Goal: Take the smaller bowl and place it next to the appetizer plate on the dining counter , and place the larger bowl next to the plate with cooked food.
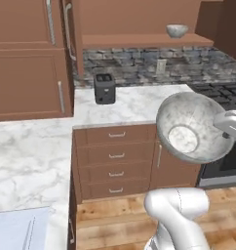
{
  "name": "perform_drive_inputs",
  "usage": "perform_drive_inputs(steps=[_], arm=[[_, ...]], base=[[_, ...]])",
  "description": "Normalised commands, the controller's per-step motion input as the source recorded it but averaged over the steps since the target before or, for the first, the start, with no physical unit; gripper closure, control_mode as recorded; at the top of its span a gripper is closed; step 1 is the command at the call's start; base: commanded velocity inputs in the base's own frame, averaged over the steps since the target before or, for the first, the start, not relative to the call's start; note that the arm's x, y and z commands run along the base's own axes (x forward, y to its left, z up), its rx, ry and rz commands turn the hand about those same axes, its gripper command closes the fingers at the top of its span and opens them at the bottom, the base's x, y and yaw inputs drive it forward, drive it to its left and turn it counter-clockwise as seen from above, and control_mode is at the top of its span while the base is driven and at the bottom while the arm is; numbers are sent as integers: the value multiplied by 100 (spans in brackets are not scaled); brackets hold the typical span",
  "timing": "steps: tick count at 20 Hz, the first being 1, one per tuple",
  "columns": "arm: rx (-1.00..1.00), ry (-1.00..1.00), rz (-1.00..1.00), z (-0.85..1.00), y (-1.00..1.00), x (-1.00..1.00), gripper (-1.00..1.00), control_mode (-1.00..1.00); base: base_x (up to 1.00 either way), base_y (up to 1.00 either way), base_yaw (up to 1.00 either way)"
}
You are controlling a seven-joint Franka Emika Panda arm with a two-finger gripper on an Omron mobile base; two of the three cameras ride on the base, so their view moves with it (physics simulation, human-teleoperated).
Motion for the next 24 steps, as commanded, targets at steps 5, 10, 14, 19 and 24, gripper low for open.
perform_drive_inputs(steps=[5,10,14,19,24], arm=[[0,0,0,0,0,0,100,100],[0,0,0,0,0,0,100,100],[0,0,0,0,0,0,100,100],[0,0,0,0,0,0,100,100],[0,0,0,0,0,0,100,100]], base=[[-44,-53,-39],[-52,-23,-52],[-62,-20,-56],[-67,-20,-57],[-52,-29,-60]])
